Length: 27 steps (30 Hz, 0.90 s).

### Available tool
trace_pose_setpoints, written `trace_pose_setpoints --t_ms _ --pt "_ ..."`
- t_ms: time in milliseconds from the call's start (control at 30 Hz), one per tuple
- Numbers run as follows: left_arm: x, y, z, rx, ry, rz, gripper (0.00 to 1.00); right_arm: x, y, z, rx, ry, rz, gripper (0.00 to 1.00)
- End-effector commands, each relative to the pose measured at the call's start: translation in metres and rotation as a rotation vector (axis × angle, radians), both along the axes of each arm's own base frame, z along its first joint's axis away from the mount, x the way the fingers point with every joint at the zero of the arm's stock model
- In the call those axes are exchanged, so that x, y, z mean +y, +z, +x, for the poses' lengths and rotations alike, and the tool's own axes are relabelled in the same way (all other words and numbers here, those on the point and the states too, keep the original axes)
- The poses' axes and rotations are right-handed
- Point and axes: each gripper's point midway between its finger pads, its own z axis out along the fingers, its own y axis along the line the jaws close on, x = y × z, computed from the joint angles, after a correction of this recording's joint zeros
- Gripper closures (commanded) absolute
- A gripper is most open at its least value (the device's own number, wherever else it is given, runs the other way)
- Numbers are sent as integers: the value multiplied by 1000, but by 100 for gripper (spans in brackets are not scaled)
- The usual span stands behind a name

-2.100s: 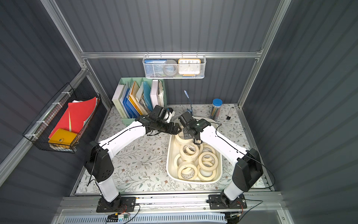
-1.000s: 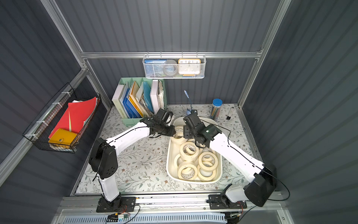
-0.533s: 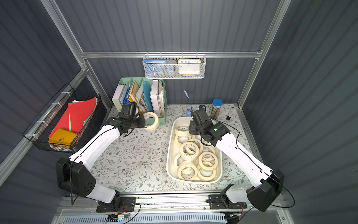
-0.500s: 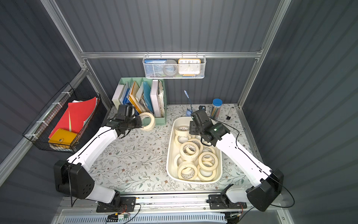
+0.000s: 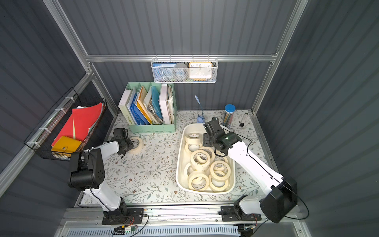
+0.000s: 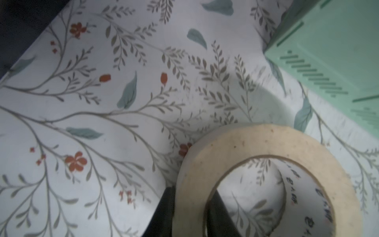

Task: Take out the art tape in the storage box
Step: Place the art tape at the center of the board, then pick up the art tape from the storage box.

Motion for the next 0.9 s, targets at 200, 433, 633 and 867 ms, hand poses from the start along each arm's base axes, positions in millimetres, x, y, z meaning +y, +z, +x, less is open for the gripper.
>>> trace_pose_setpoints --t_ms 200,433,633,867 --pt "8 -1 20 -16 -5 16 65 0 -23 3 64 -4 6 33" --pt "5 12 5 -7 -19 28 17 6 -39 -13 192 39 19 33" --pt "-12 52 -4 -62 -78 29 11 10 -71 -45 320 58 50 36" --pt "-75 105 -2 -90 -255 93 7 18 -105 -59 412 70 53 43"
